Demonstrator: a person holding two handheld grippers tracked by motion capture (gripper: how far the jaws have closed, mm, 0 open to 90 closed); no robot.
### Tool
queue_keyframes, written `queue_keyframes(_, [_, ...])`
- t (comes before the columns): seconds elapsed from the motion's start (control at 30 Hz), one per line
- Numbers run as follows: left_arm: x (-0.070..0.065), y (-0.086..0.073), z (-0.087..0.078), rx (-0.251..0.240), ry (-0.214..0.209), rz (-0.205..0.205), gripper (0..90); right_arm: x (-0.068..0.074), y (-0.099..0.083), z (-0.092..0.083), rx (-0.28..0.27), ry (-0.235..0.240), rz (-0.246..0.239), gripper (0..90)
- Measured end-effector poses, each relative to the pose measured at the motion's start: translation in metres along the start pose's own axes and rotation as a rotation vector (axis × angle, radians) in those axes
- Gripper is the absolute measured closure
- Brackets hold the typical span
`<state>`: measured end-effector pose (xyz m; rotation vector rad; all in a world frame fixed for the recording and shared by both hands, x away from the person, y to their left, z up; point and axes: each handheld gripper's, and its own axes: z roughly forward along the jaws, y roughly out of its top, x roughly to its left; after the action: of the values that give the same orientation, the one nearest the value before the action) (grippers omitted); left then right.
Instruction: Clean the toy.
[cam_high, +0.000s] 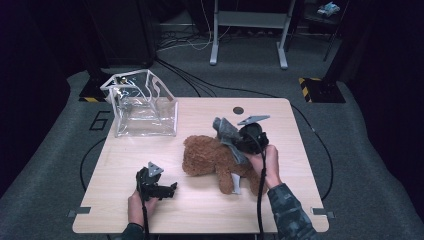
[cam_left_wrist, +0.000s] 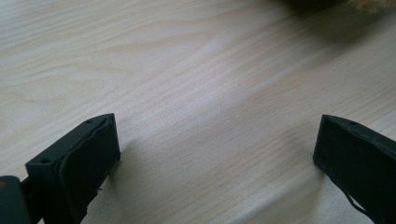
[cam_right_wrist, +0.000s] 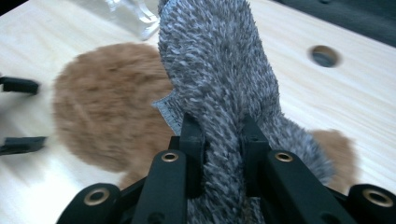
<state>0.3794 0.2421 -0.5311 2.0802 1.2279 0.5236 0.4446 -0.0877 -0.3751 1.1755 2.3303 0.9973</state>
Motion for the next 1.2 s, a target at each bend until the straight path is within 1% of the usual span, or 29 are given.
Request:
queue_keyframes(0.07, [0.0,0.0,0.0,0.0,0.0,0.0,0.0,0.01,0.001,0.009,0.006,0.022,-0.009,76.3])
queue_keyframes(0.13, [0.0,0.0,0.0,0.0,0.0,0.0,0.0,0.018,0.003,0.017,0.023,0.039,-0.027,76.2])
queue_keyframes(0.17, [0.0,0.0,0.0,-0.003,0.001,-0.003,0.0,0.021,0.002,0.022,0.025,0.047,-0.028,76.1])
queue_keyframes(0.2, [0.0,0.0,0.0,-0.006,0.002,-0.007,0.0,0.025,0.002,0.026,0.041,0.049,-0.024,76.2])
queue_keyframes(0.27, [0.0,0.0,0.0,-0.005,0.002,-0.007,0.0,0.026,0.001,0.033,0.048,0.05,-0.036,76.2])
queue_keyframes(0.3, [0.0,0.0,0.0,-0.005,0.001,-0.007,0.0,0.026,0.0,0.035,0.059,0.047,-0.024,76.2])
queue_keyframes(0.33, [0.0,0.0,0.0,-0.005,0.001,-0.006,0.0,0.025,-0.001,0.036,0.057,0.042,-0.03,76.3])
queue_keyframes(0.37, [0.0,0.0,0.0,-0.005,0.002,-0.006,0.0,0.024,-0.002,0.036,0.059,0.043,-0.025,76.3])
queue_keyframes(0.4, [0.0,0.0,0.0,-0.005,0.001,-0.007,0.0,0.023,-0.004,0.035,0.059,0.036,-0.013,76.3])
queue_keyframes(0.47, [0.0,0.0,0.0,-0.005,0.002,-0.006,0.0,0.019,-0.005,0.032,0.058,0.033,-0.018,76.3])
queue_keyframes(0.53, [0.0,0.0,0.0,-0.005,0.002,-0.006,0.0,0.015,-0.008,0.028,0.059,0.02,-0.022,76.4])
queue_keyframes(0.57, [0.0,0.0,0.0,-0.005,0.002,-0.006,0.0,0.012,-0.011,0.025,0.058,0.018,-0.019,76.4])
queue_keyframes(0.6, [0.0,0.0,0.0,-0.005,0.002,-0.006,0.0,0.012,-0.012,0.024,0.061,0.016,-0.003,76.4])
queue_keyframes(0.63, [0.0,0.0,0.0,-0.005,0.002,-0.006,0.0,0.006,-0.016,0.02,0.056,0.015,-0.008,76.4])
queue_keyframes(0.77, [0.0,0.0,0.0,-0.005,0.002,-0.006,0.0,-0.008,-0.028,0.01,0.044,0.01,0.045,76.3])
queue_keyframes(0.87, [0.0,0.0,0.0,-0.006,0.002,-0.007,0.0,-0.019,-0.036,0.002,0.031,-0.005,0.068,76.3])
queue_keyframes(0.93, [0.0,0.0,0.0,-0.006,0.002,-0.007,0.0,-0.026,-0.041,-0.004,0.018,-0.014,0.094,76.4])
queue_keyframes(0.97, [0.0,0.0,0.0,-0.005,0.002,-0.006,0.0,-0.028,-0.042,-0.005,0.017,-0.019,0.096,76.4])
queue_keyframes(1.0, [0.0,0.0,0.0,-0.006,0.002,-0.007,0.0,-0.031,-0.045,-0.008,0.013,-0.022,0.117,76.4])
queue_keyframes(1.03, [0.0,0.0,0.0,-0.005,0.002,-0.007,0.0,-0.034,-0.047,-0.01,0.01,-0.026,0.12,76.4])
queue_keyframes(1.1, [-0.001,0.0,0.0,-0.006,0.002,-0.007,0.0,-0.04,-0.05,-0.013,0.006,-0.042,0.128,76.4])
queue_keyframes(1.13, [-0.001,0.0,0.0,-0.006,0.002,-0.007,0.0,-0.042,-0.052,-0.015,0.008,-0.05,0.144,76.4])
queue_keyframes(1.17, [0.0,0.0,0.0,-0.006,0.002,-0.007,0.0,-0.046,-0.055,-0.016,0.008,-0.06,0.142,76.5])
queue_keyframes(1.2, [0.0,0.0,0.0,-0.006,0.002,-0.007,0.0,-0.048,-0.056,-0.017,0.01,-0.075,0.168,76.5])
